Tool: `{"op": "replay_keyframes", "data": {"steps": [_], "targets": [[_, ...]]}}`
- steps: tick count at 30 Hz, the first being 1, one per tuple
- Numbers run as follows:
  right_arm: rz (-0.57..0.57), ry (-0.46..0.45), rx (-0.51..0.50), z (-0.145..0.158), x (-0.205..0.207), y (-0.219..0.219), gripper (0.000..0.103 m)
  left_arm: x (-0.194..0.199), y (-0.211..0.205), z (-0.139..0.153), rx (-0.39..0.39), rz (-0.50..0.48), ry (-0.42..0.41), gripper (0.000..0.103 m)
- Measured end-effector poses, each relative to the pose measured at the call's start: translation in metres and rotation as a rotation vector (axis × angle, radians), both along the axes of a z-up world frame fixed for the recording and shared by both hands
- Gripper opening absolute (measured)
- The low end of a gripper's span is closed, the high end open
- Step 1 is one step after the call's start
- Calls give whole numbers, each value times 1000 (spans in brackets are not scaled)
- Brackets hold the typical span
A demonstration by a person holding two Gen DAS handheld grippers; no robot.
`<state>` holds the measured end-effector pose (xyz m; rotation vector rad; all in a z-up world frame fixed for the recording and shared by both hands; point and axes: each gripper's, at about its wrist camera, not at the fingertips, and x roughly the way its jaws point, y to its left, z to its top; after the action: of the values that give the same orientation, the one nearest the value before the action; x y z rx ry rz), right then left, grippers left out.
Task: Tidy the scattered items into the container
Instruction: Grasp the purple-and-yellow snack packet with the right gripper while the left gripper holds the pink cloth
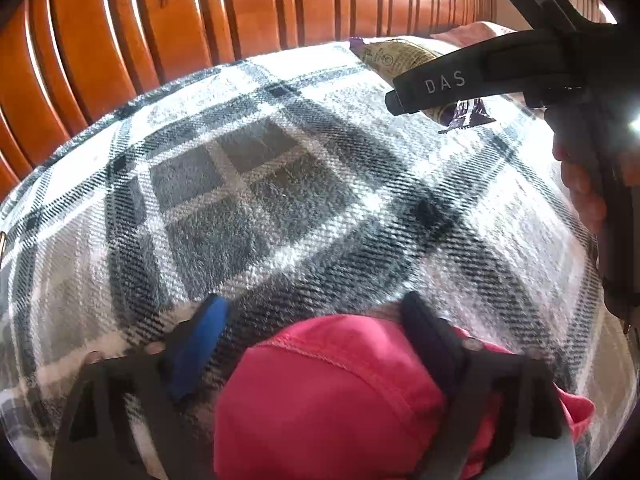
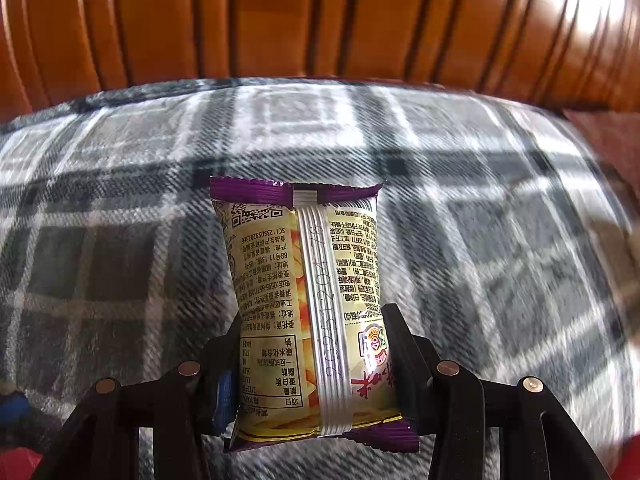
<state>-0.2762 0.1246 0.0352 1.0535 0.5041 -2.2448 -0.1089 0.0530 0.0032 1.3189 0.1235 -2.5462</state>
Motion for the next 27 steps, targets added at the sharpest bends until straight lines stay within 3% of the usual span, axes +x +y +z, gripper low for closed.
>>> {"op": "replay_keyframes", "data": {"steps": [2,4,5,7,12,27], "targets": [[-3,0,0,3,2,4,54,4,12,2,-45,-12,0,35],[2,32,10,8,7,6,54,7,22,-1,-90,-38,-9,14],[7,46,16,9,10,3,54,8,27,-3,-109,-48,-14,9],[22,65,21,12,16,-6,54,7,31,-4,-136,-57,-23,4],[58,88,11,17,27,-6,54,9,25,-4,-81,-35,-13,4],[46,136,-15,39,42,16,52,22,28,11,-22,-13,-22,3]]}}
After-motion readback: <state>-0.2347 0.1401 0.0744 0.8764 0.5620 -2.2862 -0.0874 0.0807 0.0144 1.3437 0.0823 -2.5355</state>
